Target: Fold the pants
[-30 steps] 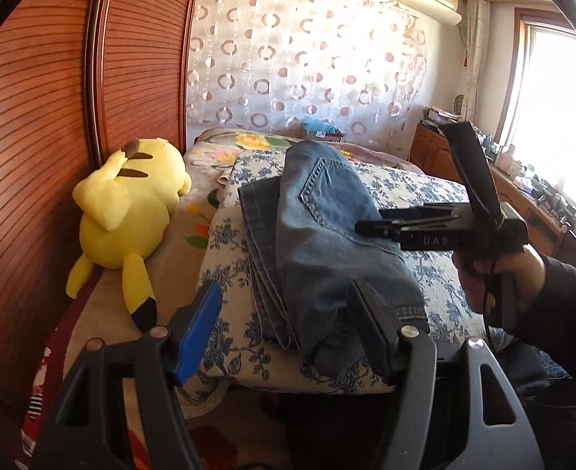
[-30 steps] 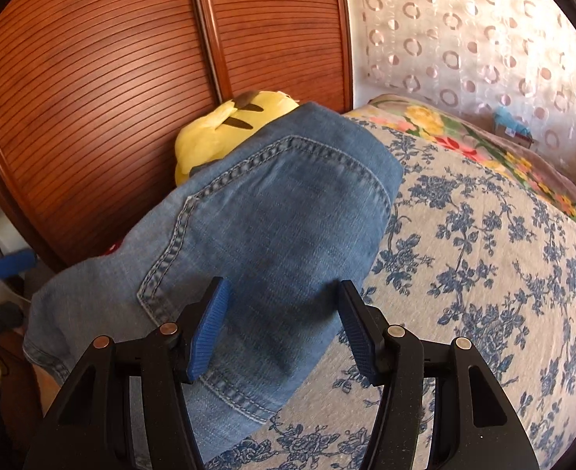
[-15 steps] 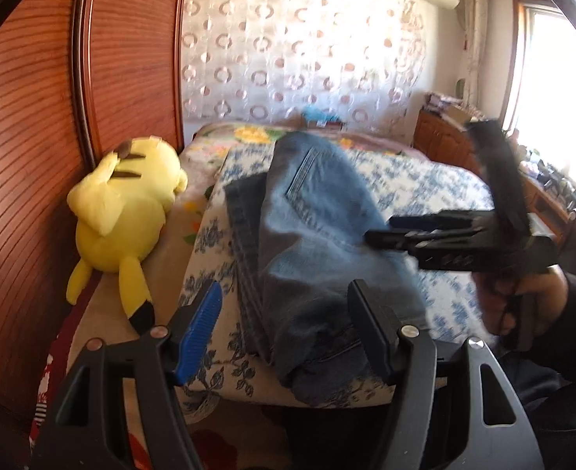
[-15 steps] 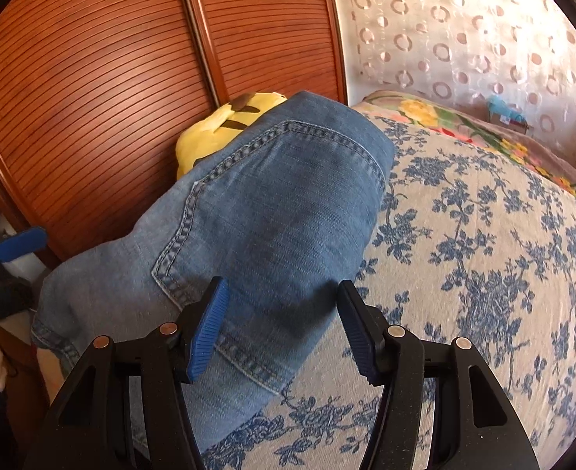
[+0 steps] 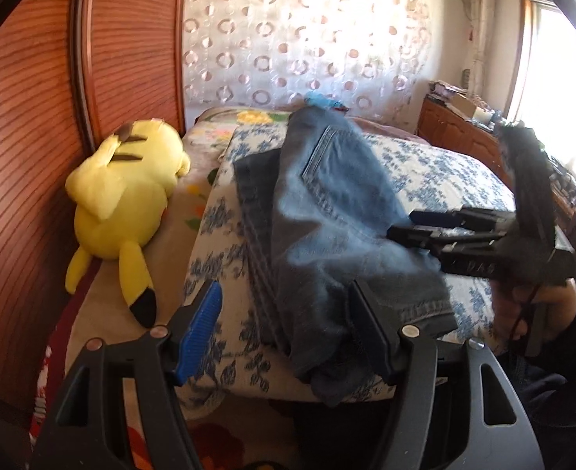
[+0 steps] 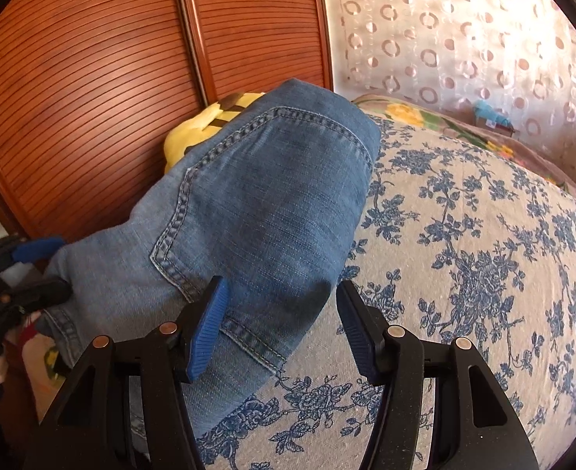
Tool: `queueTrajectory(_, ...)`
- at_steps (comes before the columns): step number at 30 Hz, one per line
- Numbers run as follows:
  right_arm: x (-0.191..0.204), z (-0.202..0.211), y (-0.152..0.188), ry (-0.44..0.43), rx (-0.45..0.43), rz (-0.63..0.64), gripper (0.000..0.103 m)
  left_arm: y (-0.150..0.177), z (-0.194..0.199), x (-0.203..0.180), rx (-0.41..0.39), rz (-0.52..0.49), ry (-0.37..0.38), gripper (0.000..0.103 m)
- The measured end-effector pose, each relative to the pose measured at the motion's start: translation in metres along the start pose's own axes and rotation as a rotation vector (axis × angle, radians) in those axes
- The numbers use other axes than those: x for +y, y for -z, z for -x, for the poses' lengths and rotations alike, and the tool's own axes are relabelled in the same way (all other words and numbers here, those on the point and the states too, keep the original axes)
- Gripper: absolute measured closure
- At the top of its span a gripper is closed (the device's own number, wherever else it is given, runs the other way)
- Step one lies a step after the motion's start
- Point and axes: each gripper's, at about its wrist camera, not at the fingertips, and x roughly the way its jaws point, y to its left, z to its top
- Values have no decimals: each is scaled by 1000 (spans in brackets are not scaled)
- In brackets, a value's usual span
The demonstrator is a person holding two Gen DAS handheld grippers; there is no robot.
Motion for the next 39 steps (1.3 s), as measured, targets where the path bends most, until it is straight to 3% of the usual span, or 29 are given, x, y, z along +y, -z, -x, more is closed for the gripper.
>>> queueTrajectory(6,0,1,3,7,-19,0,44,-32,0,-8,-37,-55,17,34)
queueTrajectory(10,1,3,5,2,-24,-6,44,-55,-12,-12,-42,-82,31,25)
queueTrajectory(20,0,5,6,-1,-38,-12,44,-106,-75,-5,24,-106,50,22)
queueTrajectory(26,-1,7,7,-5,-54,-20,44,-119,-116,3,92,-98,66,41)
queueTrajectory(33,-2,9,7,-6,-72,-29,44,-129,-142,1,149,-88,110,43)
queueTrajectory(34,-3,9,7,-6,-77,-33,44,-129,-142,-1,153,-86,112,46)
queueTrajectory(36,-5,11,9,-9,-83,-40,44,-128,-140,-5,146,-97,114,84)
queueTrajectory(39,-10,15,10,-15,-96,-62,44,-128,-123,-9,113,-116,105,100)
